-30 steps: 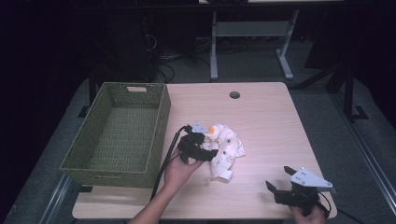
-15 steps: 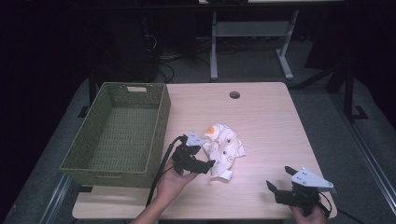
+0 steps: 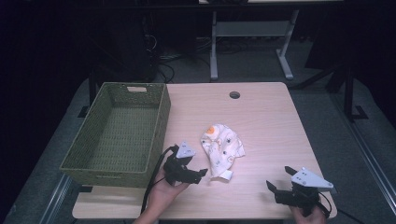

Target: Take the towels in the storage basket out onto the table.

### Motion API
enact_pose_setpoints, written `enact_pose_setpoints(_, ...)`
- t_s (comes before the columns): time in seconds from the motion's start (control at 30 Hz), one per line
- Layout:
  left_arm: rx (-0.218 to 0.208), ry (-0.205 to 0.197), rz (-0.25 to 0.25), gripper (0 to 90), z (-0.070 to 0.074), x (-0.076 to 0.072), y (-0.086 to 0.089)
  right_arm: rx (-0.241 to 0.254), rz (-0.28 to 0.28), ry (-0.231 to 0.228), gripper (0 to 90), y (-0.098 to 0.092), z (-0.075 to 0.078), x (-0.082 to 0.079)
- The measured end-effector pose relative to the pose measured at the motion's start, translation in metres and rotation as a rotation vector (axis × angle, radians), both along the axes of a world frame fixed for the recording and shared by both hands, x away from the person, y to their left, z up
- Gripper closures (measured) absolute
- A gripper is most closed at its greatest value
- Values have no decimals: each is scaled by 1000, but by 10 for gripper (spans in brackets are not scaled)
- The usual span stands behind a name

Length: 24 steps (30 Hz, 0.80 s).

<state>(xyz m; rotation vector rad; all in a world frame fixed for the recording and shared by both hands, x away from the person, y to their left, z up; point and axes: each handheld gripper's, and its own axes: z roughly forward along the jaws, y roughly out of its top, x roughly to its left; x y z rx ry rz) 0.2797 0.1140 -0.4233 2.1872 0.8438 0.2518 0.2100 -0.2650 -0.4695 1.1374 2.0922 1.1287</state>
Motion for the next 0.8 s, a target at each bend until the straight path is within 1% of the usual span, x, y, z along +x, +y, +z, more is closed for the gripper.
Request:
enact_pose_setpoints(0.07,-2,4,0,242,-1,-2,2,-3,1,0,138,1,0,0)
enact_pose_setpoints(0.17,-2,-3,-3,243,-2,-5,7,-6,5,-1,138,2,0,0)
enact_pose_setpoints(0.27,-3,-1,-3,243,-4,-9,10,-5,2,-1,138,2,0,0)
enact_pose_setpoints(0.33,-3,0,-6,242,-4,-12,12,-5,1,2,138,1,-1,0)
enact_pose_setpoints(0.43,-13,6,-10,242,-6,-19,15,-6,1,-1,138,2,-1,-1)
enact_pose_setpoints(0.5,1,-10,-14,242,-9,-24,16,-6,0,2,138,2,-1,-1)
enact_pose_setpoints(0.57,-4,-9,-15,243,-11,-27,18,-5,-1,-2,138,3,-1,-1)
enact_pose_setpoints(0.7,-31,8,-5,242,-12,-28,23,1,-4,-9,136,4,1,-3)
enact_pose_setpoints(0.77,-19,-2,-15,242,-11,-30,24,6,-5,-16,136,4,2,-5)
enact_pose_setpoints(0.8,-25,-4,-15,242,-11,-31,24,9,-7,-18,136,3,1,-6)
